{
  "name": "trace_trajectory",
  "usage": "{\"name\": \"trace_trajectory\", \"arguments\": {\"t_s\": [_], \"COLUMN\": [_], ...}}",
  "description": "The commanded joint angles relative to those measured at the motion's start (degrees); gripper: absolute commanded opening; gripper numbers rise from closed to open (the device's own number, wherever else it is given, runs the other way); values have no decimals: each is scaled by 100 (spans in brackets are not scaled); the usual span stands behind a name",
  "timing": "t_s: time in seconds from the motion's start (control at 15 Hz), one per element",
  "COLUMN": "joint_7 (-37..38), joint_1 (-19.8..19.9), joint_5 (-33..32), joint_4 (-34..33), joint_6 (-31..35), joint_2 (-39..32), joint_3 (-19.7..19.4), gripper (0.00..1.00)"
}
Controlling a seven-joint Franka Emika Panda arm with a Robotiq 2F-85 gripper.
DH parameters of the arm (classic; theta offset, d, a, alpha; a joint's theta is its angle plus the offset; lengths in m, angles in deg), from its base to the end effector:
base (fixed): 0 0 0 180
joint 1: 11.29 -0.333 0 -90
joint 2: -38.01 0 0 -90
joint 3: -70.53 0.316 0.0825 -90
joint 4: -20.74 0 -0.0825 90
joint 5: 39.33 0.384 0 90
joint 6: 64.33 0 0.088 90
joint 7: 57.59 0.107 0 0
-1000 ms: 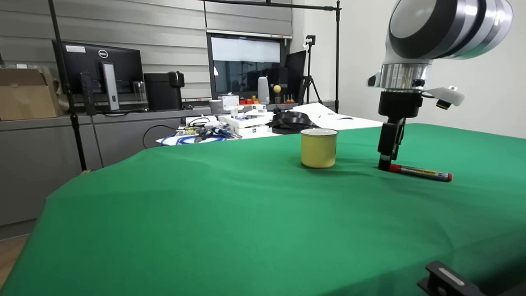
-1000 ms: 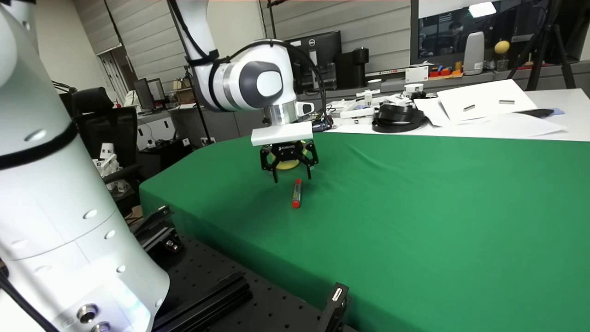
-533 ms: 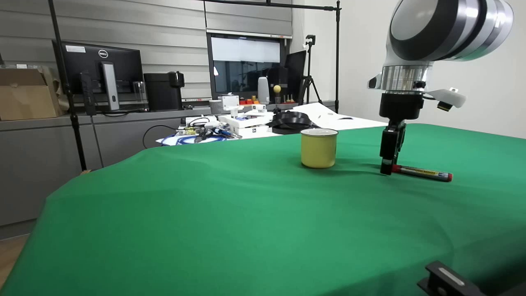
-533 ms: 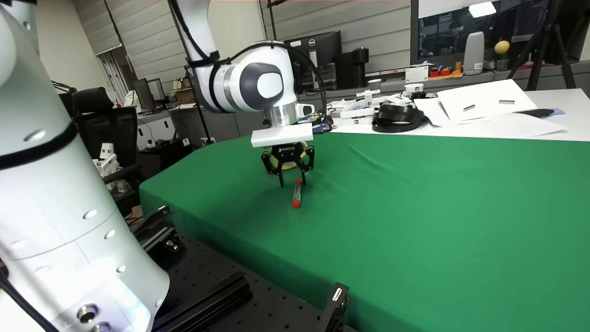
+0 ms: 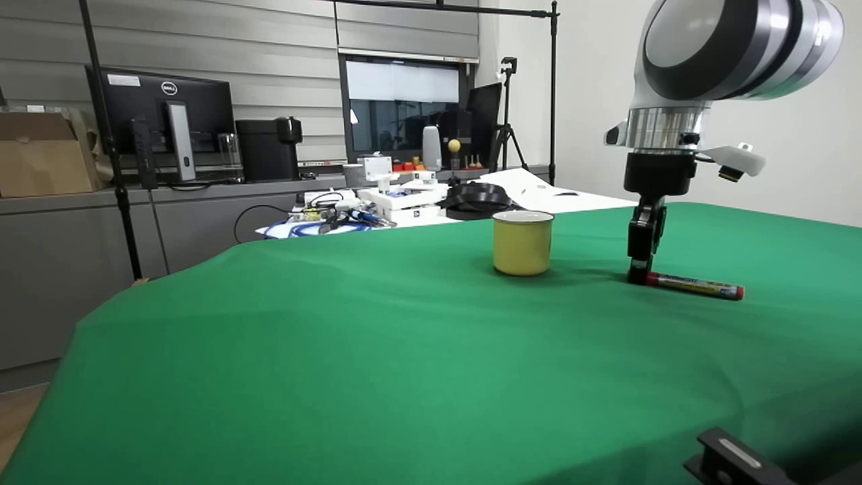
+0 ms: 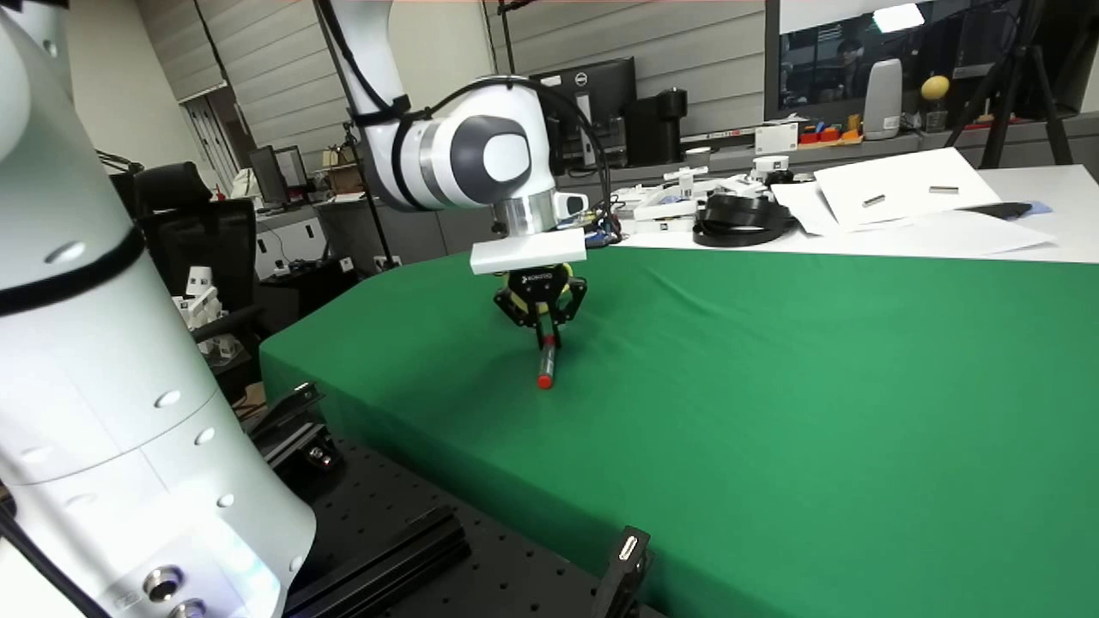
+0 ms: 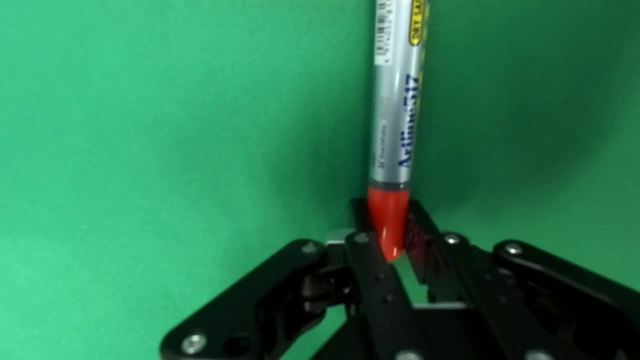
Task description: Put the marker into the cup.
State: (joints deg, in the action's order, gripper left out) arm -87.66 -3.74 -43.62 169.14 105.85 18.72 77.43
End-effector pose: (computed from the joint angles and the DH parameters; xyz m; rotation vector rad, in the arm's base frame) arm 0.4377 0.0047 0.1446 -2.9985 -0.8937 -0.0816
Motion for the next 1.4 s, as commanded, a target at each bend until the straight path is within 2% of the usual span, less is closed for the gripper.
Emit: {"name": "trace_trajectory", "arguments": {"t_s": [0.0, 0.27, 0.47, 0.6, 0.73, 0.8, 0.93, 1.0, 1.2, 1.33], "joint_7": [309, 231, -98, -543, -1342, -1811, -2591, -2730, -2775, -2659], "joint_1": [-36, 120, 535, 920, 1200, 1229, 984, 753, 262, -13], "joint_5": [-222, -104, 258, 802, 1712, 2213, 2992, 3138, 3158, 3158], "joint_4": [-16, -2, 46, 38, -47, -116, -241, -342, -435, -457], "joint_6": [21, -131, -332, -566, -935, -1184, -1731, -1867, -1956, -1724], "joint_2": [30, 214, 560, 826, 1107, 1276, 1629, 1673, 1922, 1999], "joint_3": [-100, 30, 477, 937, 1326, 1394, 1125, 875, 304, 60], "gripper": [5, 5, 5, 5, 5, 5, 5, 5, 5, 5]}}
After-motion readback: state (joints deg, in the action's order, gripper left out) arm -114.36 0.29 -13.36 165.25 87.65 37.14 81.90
